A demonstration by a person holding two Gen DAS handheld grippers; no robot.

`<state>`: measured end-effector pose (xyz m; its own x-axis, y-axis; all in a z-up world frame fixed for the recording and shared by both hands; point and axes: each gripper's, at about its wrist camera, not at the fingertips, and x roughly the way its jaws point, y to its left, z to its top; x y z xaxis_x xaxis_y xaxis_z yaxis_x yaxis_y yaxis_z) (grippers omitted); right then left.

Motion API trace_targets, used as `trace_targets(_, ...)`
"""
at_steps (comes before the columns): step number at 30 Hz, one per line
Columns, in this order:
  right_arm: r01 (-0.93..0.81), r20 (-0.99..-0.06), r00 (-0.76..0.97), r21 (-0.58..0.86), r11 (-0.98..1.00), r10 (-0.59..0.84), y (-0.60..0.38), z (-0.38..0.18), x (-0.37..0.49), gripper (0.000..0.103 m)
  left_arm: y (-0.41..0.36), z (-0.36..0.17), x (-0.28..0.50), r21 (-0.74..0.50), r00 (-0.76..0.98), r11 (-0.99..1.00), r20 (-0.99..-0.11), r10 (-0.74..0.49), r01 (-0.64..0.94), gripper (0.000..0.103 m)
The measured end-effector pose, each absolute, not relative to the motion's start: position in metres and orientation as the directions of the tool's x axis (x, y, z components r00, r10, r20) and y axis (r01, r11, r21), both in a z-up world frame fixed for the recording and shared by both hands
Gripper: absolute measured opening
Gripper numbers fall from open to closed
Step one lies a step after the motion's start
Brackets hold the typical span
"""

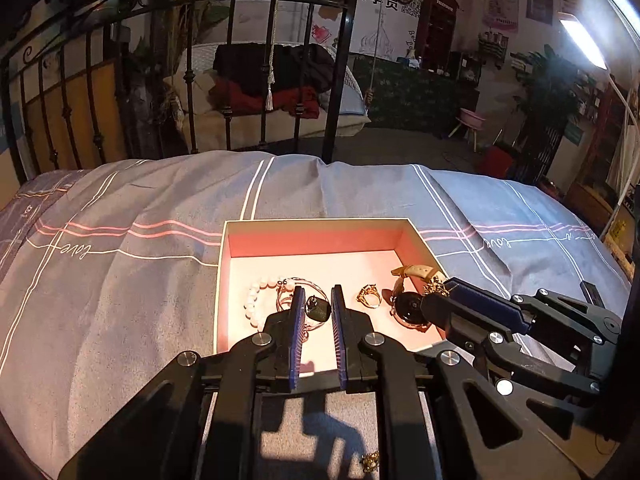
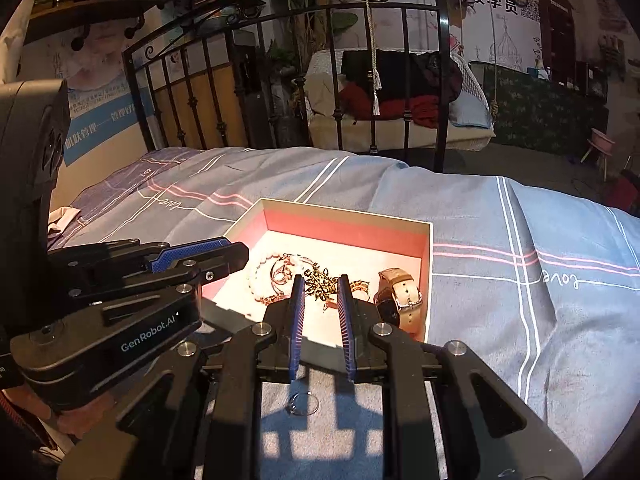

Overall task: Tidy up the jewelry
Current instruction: 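Carry the gold pendant and flower earring into the box and open both grippers, then withdraw both grippers and bring the left gripper to the gold flower cluster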

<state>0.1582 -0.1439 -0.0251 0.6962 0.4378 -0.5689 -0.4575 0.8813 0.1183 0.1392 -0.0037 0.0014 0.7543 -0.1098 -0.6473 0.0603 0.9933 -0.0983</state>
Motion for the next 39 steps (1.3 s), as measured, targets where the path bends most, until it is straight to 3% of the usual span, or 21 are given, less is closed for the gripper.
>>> trace_targets(16,-0.432,-0.659,0.665,0.046,0.901,0.353,-0.131,-0.058,0.187,0.017,-0.005,-0.035,0.172,-0.07,0.694,0.997,-0.716,-0.077,0.038,0.013)
trace_targets(34,-0.439,-0.682,0.641,0.052,0.897,0.353,-0.127,-0.064,0.196,0.017,-0.004,-0.045,0.181,-0.063,0.671,0.998,-0.738,-0.065,0.027,0.013)
trace_targets(39,-0.437,-0.682,0.637,0.064,0.897,0.359,-0.13,-0.064,0.193,0.019,-0.003,-0.042,0.181,-0.056,0.669,0.998,-0.741,-0.066,0.037,0.018)
